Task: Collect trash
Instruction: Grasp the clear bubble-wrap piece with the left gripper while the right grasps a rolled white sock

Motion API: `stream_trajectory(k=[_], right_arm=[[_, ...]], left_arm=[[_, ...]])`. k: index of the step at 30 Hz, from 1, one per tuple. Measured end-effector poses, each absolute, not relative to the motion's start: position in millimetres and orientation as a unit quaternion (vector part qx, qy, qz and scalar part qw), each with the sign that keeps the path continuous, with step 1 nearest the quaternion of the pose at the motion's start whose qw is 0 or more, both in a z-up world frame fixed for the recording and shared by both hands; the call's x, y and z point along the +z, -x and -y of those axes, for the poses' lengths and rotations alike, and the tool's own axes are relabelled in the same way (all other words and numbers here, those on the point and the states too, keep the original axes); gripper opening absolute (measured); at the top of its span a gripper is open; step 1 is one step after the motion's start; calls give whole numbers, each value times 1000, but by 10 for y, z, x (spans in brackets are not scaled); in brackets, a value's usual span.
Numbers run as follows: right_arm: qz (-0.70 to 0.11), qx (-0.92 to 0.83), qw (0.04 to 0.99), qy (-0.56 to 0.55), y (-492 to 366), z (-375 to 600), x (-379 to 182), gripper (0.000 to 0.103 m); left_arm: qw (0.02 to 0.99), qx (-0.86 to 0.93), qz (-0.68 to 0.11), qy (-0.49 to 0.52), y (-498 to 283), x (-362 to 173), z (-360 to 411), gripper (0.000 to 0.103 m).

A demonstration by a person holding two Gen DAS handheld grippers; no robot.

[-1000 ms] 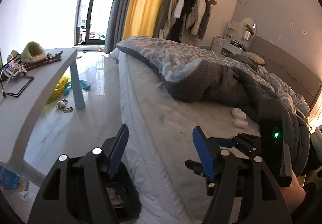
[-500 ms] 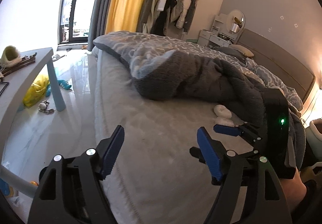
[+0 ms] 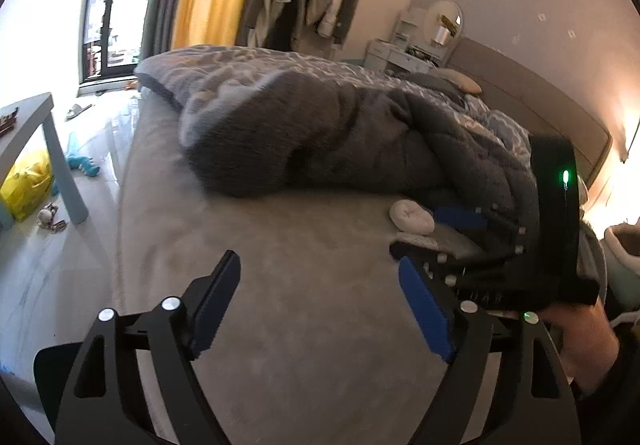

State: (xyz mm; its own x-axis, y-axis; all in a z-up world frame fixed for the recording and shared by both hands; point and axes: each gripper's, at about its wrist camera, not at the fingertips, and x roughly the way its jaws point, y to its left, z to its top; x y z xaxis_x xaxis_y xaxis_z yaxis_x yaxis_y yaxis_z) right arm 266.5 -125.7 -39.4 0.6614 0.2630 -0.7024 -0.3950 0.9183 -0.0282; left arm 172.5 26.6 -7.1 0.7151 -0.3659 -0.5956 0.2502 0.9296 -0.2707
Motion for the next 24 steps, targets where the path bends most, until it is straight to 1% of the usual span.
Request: stream_trajectory(k=[7, 11, 15, 20, 24], right_arm=[[-382, 170, 904, 91, -2997, 1472, -484, 86], [-383, 165, 905, 82, -3139, 1585, -502, 86], [-390, 155, 904, 75, -3314, 1707, -550, 88], [-410, 147, 899, 52, -3501, 1868, -688, 88], [-429, 146, 891, 34, -3595, 1951, -823, 88]], left_arm=[[911, -185, -360, 84, -1971, -188, 23, 85], [906, -197, -369, 66, -2082, -219, 192, 88], [899, -200, -385, 59, -2180, -297, 294, 88], [893, -200, -398, 57, -2271, -385, 388, 92], [889, -203, -407, 55, -2326, -456, 498, 93]])
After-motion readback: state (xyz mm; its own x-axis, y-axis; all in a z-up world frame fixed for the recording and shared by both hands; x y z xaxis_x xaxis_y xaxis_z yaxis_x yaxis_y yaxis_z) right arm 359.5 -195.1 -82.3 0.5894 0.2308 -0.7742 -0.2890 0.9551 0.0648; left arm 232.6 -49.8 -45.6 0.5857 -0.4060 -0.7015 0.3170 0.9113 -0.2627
